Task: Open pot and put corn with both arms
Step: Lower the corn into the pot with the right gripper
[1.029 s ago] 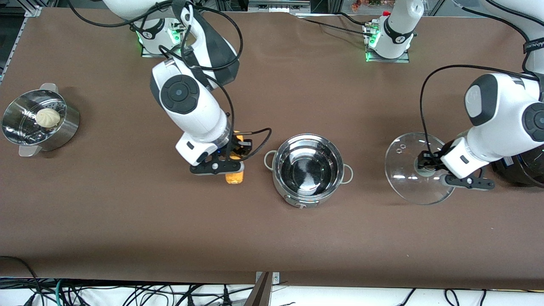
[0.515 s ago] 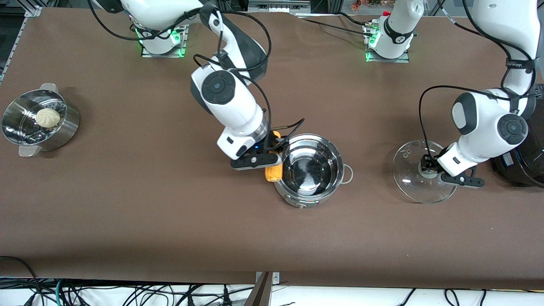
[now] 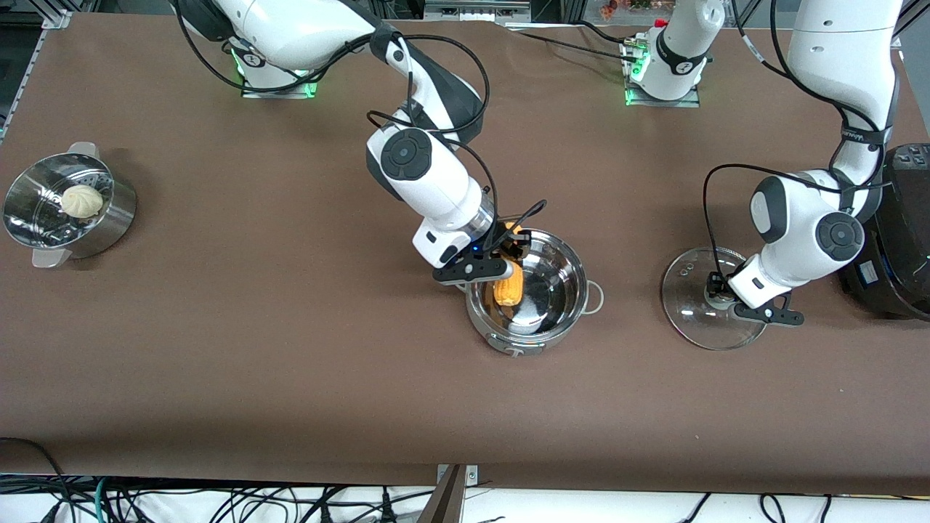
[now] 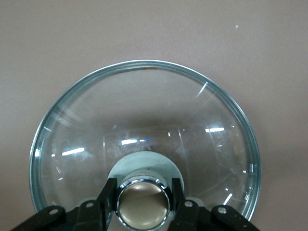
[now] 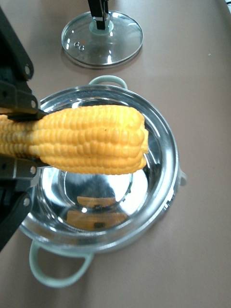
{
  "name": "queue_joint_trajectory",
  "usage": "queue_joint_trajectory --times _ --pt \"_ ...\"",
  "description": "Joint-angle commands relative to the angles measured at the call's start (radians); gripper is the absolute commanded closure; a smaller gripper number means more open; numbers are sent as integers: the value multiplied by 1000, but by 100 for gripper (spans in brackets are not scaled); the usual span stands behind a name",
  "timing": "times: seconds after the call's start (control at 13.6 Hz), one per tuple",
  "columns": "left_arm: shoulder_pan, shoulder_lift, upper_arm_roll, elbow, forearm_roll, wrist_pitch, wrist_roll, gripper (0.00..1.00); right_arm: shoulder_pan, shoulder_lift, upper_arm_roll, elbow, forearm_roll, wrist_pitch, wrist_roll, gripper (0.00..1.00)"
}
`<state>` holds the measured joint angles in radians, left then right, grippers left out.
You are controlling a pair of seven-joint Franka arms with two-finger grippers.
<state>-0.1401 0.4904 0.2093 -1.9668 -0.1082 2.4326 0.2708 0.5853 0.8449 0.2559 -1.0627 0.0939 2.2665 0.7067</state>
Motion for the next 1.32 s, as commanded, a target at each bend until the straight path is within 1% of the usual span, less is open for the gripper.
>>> queue_joint_trajectory --times 0.0,0.07,0.15,0.22,0.29,0.66,0.81,0.88,0.96,1.03,1.18,1.25 --pt "-7 -16 7 -15 -13 6 24 80 19 69 13 79 9 13 2 100" --pt "-7 -16 5 -15 -13 5 21 68 31 100 8 108 7 15 2 100" --pt "-7 -16 7 -17 -13 3 15 51 37 126 5 131 7 15 0 100" --pt "-7 -16 7 -23 -13 3 11 28 37 146 5 151 7 15 -1 100" --pt "-7 -16 7 -23 -13 3 10 0 37 160 5 159 7 22 -13 100" --pt "-4 -36 7 -38 -11 -1 8 0 37 177 8 159 6 57 -27 100" --pt "-3 -103 5 -76 -11 -4 10 0 37 195 8 159 6 67 -27 99" --pt "-1 -148 5 -105 -11 -7 10 0 37 197 8 159 7 73 -27 84" --pt "10 -191 5 -128 -11 -7 10 0 34 204 8 158 7 74 -27 67" --pt "33 -232 5 -139 -11 -7 10 0 33 209 8 156 7 74 -27 57" --pt "50 -268 5 -139 -11 -3 10 0 33 212 8 153 7 74 -26 40" --pt "51 -289 5 -139 -11 -3 10 0 31 210 8 152 7 74 -26 37"
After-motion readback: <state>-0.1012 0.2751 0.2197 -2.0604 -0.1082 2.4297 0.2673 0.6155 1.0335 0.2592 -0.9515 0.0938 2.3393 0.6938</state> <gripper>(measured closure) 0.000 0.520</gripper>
